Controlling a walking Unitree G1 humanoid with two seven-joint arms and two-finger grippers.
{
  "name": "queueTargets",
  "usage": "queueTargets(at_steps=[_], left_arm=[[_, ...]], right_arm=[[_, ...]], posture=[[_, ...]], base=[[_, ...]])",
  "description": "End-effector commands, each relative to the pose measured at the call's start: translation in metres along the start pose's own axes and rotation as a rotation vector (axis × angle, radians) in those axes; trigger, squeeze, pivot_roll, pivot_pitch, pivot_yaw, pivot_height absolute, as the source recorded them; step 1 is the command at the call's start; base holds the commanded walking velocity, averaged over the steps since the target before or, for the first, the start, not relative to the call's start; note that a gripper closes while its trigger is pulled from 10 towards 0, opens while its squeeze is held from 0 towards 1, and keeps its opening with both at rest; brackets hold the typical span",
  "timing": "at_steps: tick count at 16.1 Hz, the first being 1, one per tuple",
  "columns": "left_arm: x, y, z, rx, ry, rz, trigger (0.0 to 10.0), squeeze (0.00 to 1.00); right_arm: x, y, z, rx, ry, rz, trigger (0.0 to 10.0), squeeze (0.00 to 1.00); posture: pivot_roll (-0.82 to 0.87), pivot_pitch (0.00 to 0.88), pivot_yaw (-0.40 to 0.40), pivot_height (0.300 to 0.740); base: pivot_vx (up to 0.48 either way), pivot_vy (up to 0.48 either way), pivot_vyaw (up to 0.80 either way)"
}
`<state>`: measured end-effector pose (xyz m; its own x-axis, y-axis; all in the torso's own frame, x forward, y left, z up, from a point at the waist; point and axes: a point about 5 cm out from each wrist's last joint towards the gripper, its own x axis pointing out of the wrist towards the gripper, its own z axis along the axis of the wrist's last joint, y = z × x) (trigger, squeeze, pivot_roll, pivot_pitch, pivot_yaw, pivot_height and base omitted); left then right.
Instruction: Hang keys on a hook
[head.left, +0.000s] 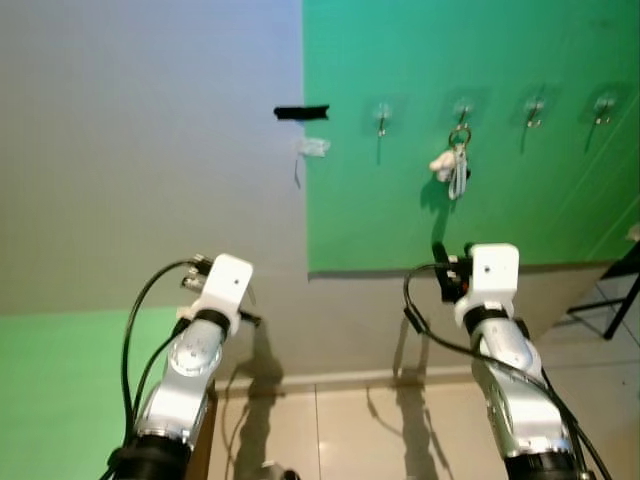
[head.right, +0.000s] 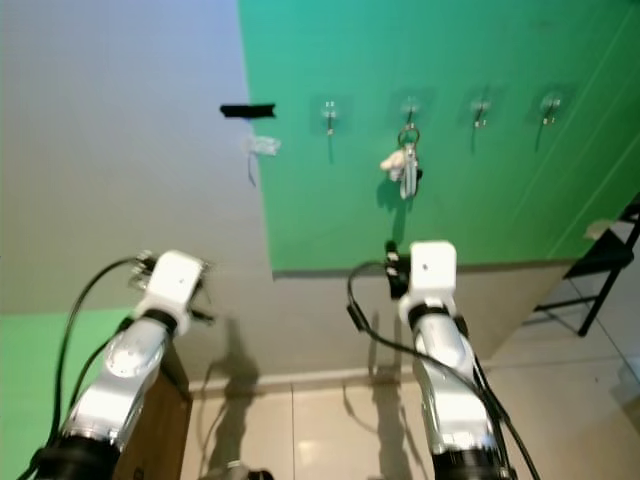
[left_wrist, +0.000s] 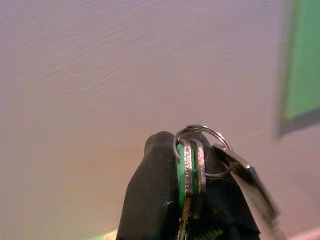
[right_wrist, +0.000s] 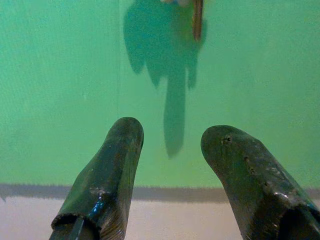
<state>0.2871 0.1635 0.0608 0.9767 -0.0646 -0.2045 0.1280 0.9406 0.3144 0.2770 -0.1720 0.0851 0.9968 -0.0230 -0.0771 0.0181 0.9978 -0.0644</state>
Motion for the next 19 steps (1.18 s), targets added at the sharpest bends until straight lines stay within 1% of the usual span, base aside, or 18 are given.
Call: queueTargets(at_steps=[1,2,3,4,5,7,11,12,14,15,16,17,19], left_arm=[[0.000,-0.008,0.008,-0.053,-0.026,-0.009,10.0,0.00],[0.000,-0.012,0.020,-0.086,-0.093,-0.031,10.0,0.00],[0.001,-0.015,0.028,-0.107,-0.132,-0.039,10.0,0.00],[0.003,-0.019,0.033,-0.143,-0.153,-0.045,10.0,0.00],[0.005,-0.021,0.037,-0.149,-0.166,-0.051,10.0,0.00],[0.011,-0.029,0.051,-0.193,-0.188,-0.078,10.0,0.00],[0.014,-0.030,0.047,-0.209,-0.159,-0.078,10.0,0.00],[0.015,-0.029,0.048,-0.205,-0.160,-0.080,10.0,0.00],[0.018,-0.025,0.046,-0.208,-0.142,-0.074,10.0,0.00],[0.021,-0.022,0.046,-0.210,-0.135,-0.062,10.0,0.00],[0.022,-0.020,0.046,-0.192,-0.132,-0.051,10.0,0.00],[0.026,-0.017,0.047,-0.157,-0.121,-0.052,10.0,0.00],[0.028,-0.016,0.052,-0.121,-0.151,-0.065,10.0,0.00]], right_arm=[[-0.002,-0.001,-0.002,0.035,0.002,-0.022,10.0,0.00],[-0.003,0.002,-0.006,0.049,0.017,-0.011,10.0,0.00],[-0.003,0.007,-0.006,0.044,0.012,0.009,10.0,0.00],[-0.002,0.008,-0.004,0.045,0.001,0.017,10.0,0.00],[-0.001,0.009,-0.004,0.046,-0.001,0.016,10.0,0.00],[0.003,0.005,0.001,0.048,-0.014,0.007,10.0,0.00],[0.003,0.003,0.001,0.026,-0.013,0.026,10.0,0.00],[0.003,0.003,0.001,0.026,-0.012,0.028,10.0,0.00],[0.003,0.009,0.000,0.005,0.000,0.063,10.0,0.00],[0.004,0.014,0.000,-0.019,-0.002,0.086,10.0,0.00],[0.004,0.015,0.000,-0.015,-0.008,0.092,10.0,0.00],[0.006,0.019,0.001,-0.022,-0.004,0.097,10.0,0.00],[0.007,0.019,0.000,-0.016,-0.002,0.097,10.0,0.00]], posture=[[-0.11,0.000,0.039,0.740],[-0.11,0.000,0.037,0.740],[-0.12,0.000,0.042,0.740],[-0.12,0.000,0.045,0.740],[-0.13,0.000,0.048,0.740],[-0.14,0.000,0.060,0.740],[-0.14,0.000,0.065,0.740],[-0.14,0.000,0.065,0.740],[-0.14,0.000,0.063,0.740],[-0.14,0.000,0.063,0.740],[-0.13,0.000,0.063,0.740],[-0.13,0.000,0.063,0.740],[-0.13,0.000,0.062,0.740]], base=[[0.000,0.000,0.00],[0.000,0.000,0.00],[0.000,0.000,0.00],[0.000,-0.465,0.00],[0.000,-0.465,0.00],[0.000,-0.459,0.00],[0.000,-0.458,0.00],[0.000,-0.458,0.00],[0.000,-0.450,0.58],[0.000,-0.416,0.74],[0.000,0.000,0.69],[0.000,0.000,0.00],[0.000,0.000,0.00]])
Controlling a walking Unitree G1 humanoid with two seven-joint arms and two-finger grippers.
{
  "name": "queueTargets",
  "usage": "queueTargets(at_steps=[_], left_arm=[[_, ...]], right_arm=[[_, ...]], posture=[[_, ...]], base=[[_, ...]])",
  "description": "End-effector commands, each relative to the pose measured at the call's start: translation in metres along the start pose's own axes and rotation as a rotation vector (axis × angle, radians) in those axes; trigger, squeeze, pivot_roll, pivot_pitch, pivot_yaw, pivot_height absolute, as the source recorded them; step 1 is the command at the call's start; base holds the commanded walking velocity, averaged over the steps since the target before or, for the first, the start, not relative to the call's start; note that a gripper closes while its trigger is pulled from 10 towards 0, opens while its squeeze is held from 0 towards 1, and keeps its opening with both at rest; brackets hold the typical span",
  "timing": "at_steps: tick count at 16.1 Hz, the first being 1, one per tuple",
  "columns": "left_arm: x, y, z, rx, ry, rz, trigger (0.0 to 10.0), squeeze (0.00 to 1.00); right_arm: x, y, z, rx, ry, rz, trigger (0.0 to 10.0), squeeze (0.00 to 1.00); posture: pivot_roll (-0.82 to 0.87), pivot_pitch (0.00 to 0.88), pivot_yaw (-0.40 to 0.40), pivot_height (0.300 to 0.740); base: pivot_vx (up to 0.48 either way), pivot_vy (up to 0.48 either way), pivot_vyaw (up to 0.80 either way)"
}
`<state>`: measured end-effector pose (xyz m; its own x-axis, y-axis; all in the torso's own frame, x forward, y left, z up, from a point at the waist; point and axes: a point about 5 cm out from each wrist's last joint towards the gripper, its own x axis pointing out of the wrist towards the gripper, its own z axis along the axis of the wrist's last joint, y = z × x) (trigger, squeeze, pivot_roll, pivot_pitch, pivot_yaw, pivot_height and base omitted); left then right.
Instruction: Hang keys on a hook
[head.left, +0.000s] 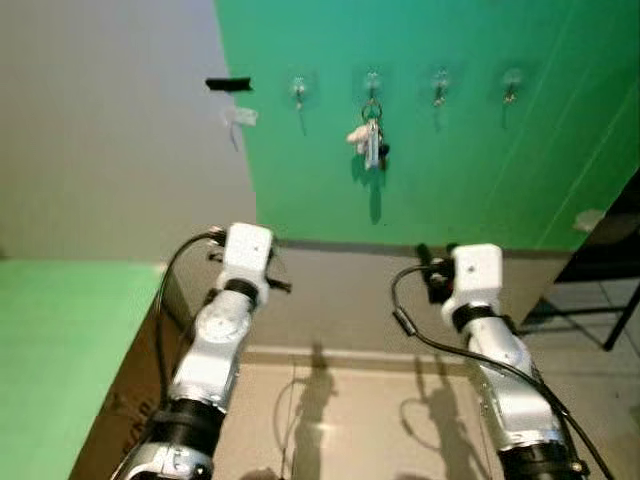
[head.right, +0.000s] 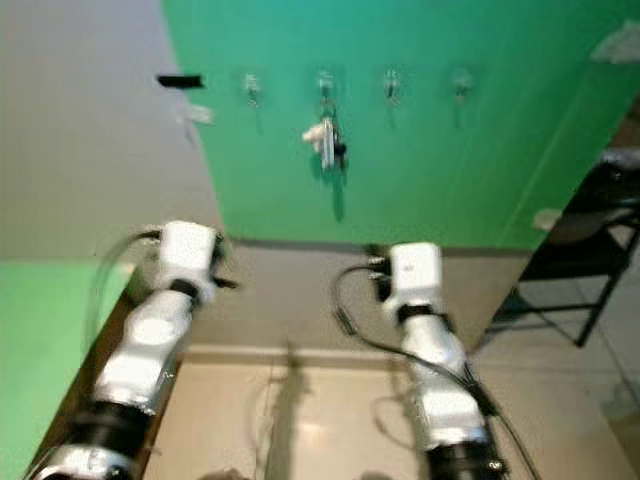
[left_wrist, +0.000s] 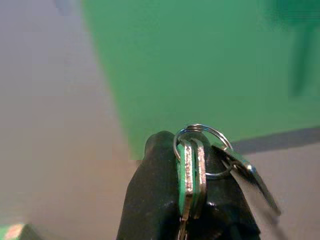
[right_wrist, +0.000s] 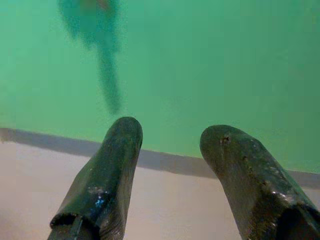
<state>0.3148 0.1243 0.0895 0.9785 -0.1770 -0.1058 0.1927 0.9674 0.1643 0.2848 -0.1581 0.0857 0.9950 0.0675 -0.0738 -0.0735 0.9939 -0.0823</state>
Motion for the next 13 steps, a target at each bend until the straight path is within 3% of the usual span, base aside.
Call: queueTargets(at_steps=[1,3,5,13], left_arm=[[0.005,0.006,0.011,0.035,-0.039,-0.002,10.0,0.00],[0.008,-0.001,0.019,0.030,-0.071,-0.060,10.0,0.00],[0.010,-0.007,0.024,0.011,-0.093,-0.106,10.0,0.00],[0.020,-0.028,0.049,0.032,-0.133,-0.278,10.0,0.00]], right_arm=[[0.000,0.005,-0.002,0.012,0.010,0.006,10.0,0.00],[0.000,0.005,-0.003,0.011,0.011,0.009,10.0,0.00],[0.000,0.006,-0.003,0.012,0.010,0.010,10.0,0.00],[-0.001,0.011,-0.006,0.022,0.013,0.020,10.0,0.00]], posture=[[-0.13,0.000,0.064,0.740],[-0.13,0.000,0.066,0.740],[-0.13,0.000,0.069,0.740],[-0.14,0.000,0.081,0.740]], base=[[0.000,0.000,0.00],[0.000,0.000,0.00],[0.371,0.285,0.00],[0.441,0.000,0.00]])
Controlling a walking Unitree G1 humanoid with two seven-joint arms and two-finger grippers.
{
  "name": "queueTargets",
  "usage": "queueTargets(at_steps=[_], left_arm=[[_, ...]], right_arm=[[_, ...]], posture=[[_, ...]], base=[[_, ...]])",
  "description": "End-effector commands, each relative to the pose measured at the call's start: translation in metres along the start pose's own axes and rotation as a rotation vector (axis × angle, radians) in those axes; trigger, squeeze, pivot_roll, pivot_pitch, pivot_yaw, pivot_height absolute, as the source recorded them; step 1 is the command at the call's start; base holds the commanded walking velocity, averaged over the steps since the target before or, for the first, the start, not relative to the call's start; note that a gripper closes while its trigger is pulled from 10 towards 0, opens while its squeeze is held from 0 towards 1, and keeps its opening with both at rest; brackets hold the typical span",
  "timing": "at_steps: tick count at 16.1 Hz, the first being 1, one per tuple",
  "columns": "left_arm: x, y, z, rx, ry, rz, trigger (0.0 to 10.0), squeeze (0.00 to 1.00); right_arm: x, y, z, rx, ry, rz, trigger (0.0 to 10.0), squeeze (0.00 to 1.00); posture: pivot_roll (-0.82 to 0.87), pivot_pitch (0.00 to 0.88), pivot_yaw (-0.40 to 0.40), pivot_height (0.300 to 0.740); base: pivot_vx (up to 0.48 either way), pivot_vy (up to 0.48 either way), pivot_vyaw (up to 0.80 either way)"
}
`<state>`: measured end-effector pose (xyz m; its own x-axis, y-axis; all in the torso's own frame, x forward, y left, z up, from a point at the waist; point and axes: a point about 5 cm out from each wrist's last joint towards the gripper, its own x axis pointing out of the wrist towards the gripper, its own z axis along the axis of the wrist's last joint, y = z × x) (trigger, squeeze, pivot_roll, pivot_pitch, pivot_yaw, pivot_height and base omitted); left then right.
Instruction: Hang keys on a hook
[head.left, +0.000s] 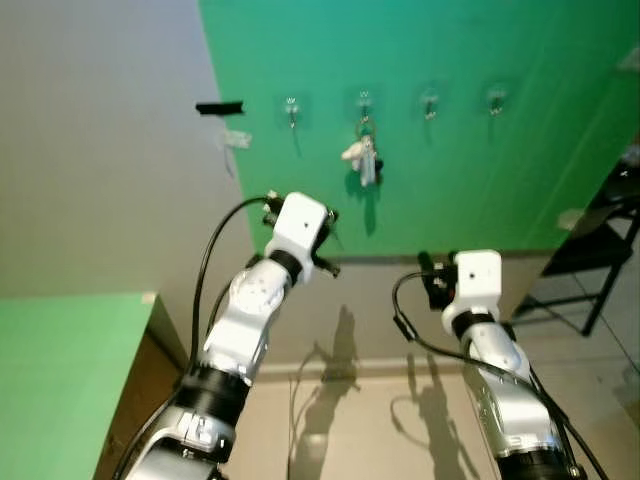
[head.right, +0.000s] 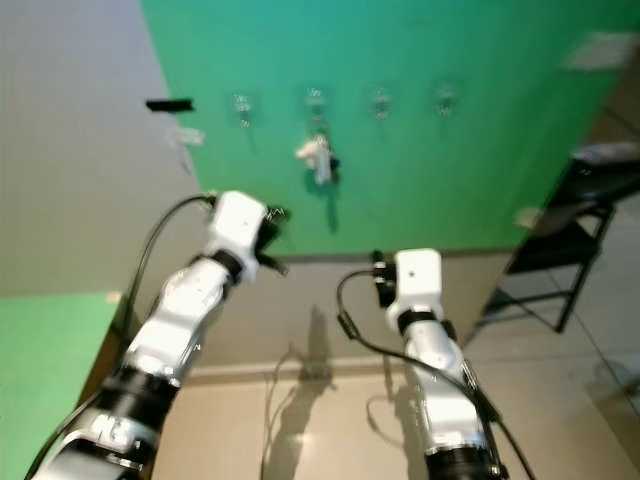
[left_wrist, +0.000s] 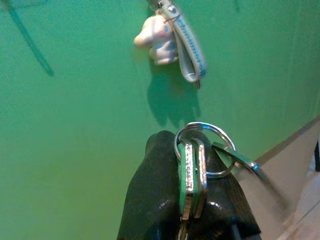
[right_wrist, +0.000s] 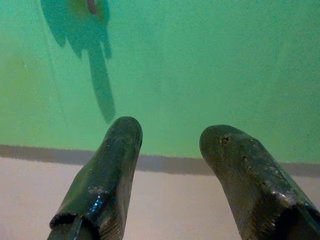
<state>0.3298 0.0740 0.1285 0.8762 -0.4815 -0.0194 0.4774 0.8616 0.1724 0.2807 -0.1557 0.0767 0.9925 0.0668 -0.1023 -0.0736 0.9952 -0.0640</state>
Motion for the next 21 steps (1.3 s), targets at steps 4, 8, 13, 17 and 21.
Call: queueTargets(at_steps=[4,8,13,17,21], left_arm=[[-0.001,0.007,0.001,-0.006,0.010,0.002,10.0,0.00],[0.003,-0.001,0.010,-0.006,0.028,-0.164,10.0,0.00],[0.011,0.029,0.050,0.013,0.089,-0.491,10.0,0.00],[0.024,0.053,0.086,-0.146,0.032,-0.538,10.0,0.00],[0.033,0.067,0.097,-0.265,0.031,-0.533,10.0,0.00]], right_arm=[[0.001,0.009,0.001,0.006,-0.007,0.025,10.0,0.00],[0.002,0.010,0.000,0.005,-0.001,0.034,10.0,0.00],[0.005,0.012,-0.001,0.000,0.007,0.052,10.0,0.00],[0.005,0.015,-0.002,0.008,0.008,0.053,10.0,0.00],[0.003,0.018,-0.004,0.019,0.015,0.060,10.0,0.00]], posture=[[-0.14,0.000,0.082,0.740],[-0.14,0.000,0.077,0.740],[-0.13,0.000,0.082,0.740],[-0.14,0.000,0.091,0.740],[-0.14,0.000,0.101,0.740]], base=[[0.446,0.000,0.00],[0.106,0.000,0.00],[0.000,0.000,0.00],[0.000,0.000,0.00],[0.000,0.000,0.00]])
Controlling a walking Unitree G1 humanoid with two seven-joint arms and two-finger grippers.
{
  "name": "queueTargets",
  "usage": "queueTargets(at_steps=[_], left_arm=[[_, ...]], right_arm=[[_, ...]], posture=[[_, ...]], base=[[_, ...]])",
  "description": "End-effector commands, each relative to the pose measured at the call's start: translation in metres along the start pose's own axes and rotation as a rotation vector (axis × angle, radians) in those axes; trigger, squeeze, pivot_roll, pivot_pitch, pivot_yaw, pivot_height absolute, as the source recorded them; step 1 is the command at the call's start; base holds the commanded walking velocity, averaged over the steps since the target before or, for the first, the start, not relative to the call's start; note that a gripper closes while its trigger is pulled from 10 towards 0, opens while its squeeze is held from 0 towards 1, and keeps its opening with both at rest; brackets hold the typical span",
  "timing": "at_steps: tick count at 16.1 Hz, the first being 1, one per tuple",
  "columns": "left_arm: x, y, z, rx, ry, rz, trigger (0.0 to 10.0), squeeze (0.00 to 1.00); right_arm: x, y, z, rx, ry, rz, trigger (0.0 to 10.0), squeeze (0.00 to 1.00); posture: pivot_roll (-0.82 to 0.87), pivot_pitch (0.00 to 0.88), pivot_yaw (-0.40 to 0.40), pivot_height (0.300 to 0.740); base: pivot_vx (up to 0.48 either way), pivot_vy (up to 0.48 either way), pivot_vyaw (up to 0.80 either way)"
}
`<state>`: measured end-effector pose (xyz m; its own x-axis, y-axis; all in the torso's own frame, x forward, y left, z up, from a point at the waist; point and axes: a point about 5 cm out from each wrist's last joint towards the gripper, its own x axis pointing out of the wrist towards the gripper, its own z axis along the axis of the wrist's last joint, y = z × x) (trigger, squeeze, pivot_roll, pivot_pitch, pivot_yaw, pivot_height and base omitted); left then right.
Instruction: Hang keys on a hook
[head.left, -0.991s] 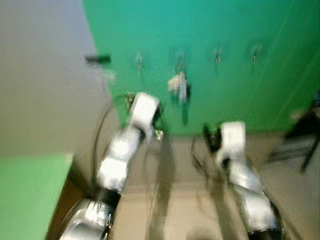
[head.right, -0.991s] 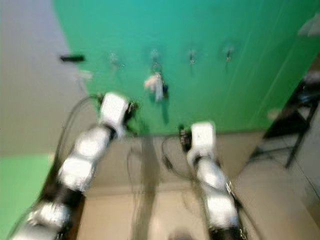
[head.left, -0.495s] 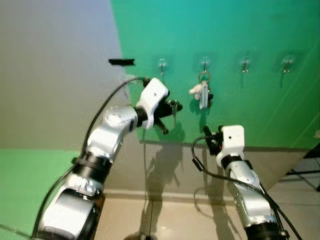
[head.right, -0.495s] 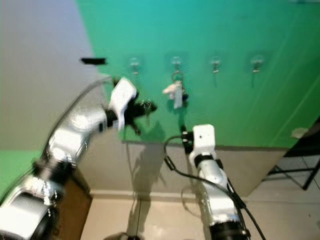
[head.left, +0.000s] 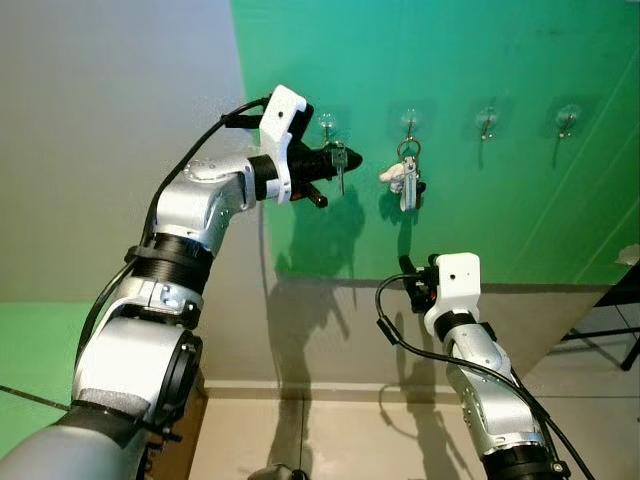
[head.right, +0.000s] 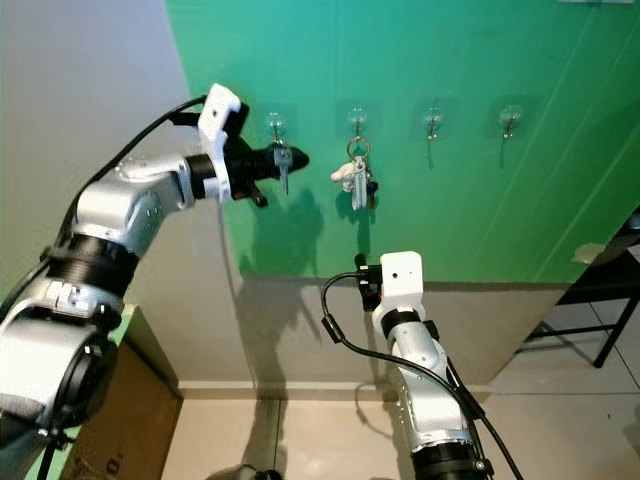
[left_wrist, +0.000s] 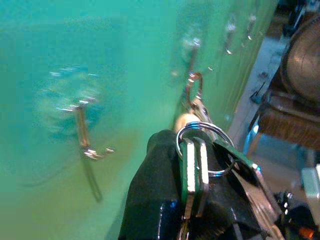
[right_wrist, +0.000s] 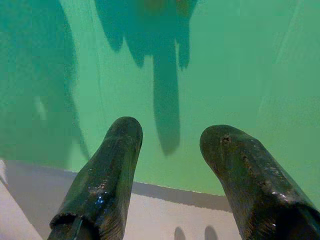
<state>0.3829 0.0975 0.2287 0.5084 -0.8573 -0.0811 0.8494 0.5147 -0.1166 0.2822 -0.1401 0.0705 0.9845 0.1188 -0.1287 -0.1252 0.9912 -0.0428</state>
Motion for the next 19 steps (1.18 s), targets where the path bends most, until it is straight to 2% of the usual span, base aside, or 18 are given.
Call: queueTargets(at_steps=[1,3,5,7,9,15,17,19], left_arm=[[-0.002,0.003,0.005,-0.045,-0.018,-0.008,10.0,0.00],[-0.004,0.009,0.003,-0.116,-0.032,0.017,10.0,0.00],[-0.004,0.012,0.002,-0.152,-0.044,0.026,10.0,0.00],[-0.004,0.012,0.001,-0.143,-0.043,0.034,10.0,0.00],[-0.003,0.011,0.003,-0.096,-0.055,0.029,10.0,0.00],[-0.001,0.013,0.006,-0.089,-0.082,0.056,10.0,0.00],[0.000,0.014,0.009,-0.096,-0.097,0.066,10.0,0.00],[0.001,0.017,0.017,-0.151,-0.138,0.091,10.0,0.00]], right_arm=[[0.000,0.003,0.000,0.005,-0.006,0.008,10.0,0.00],[-0.001,0.004,-0.001,0.005,-0.001,0.011,10.0,0.00],[-0.001,0.004,-0.002,0.003,0.002,0.015,10.0,0.00],[-0.002,0.003,-0.002,0.000,0.004,0.016,10.0,0.00],[-0.002,0.002,-0.002,-0.004,0.006,0.020,10.0,0.00],[-0.002,0.003,-0.002,-0.008,0.010,0.028,10.0,0.00],[-0.002,0.004,-0.003,-0.006,0.012,0.029,10.0,0.00],[-0.003,0.005,-0.003,-0.003,0.014,0.029,10.0,0.00]], posture=[[-0.14,0.000,0.102,0.740],[-0.15,0.000,0.099,0.740],[-0.15,0.000,0.098,0.740],[-0.14,0.000,0.093,0.740],[-0.14,0.000,0.088,0.740],[-0.14,0.000,0.087,0.740],[-0.14,0.000,0.088,0.740],[-0.14,0.000,0.090,0.740]], base=[[0.000,0.000,0.00],[0.000,0.000,0.00],[0.000,0.000,0.00],[0.000,0.000,0.00],[0.000,0.000,0.00],[0.000,0.000,0.00],[0.000,0.000,0.00],[0.000,0.000,0.00]])
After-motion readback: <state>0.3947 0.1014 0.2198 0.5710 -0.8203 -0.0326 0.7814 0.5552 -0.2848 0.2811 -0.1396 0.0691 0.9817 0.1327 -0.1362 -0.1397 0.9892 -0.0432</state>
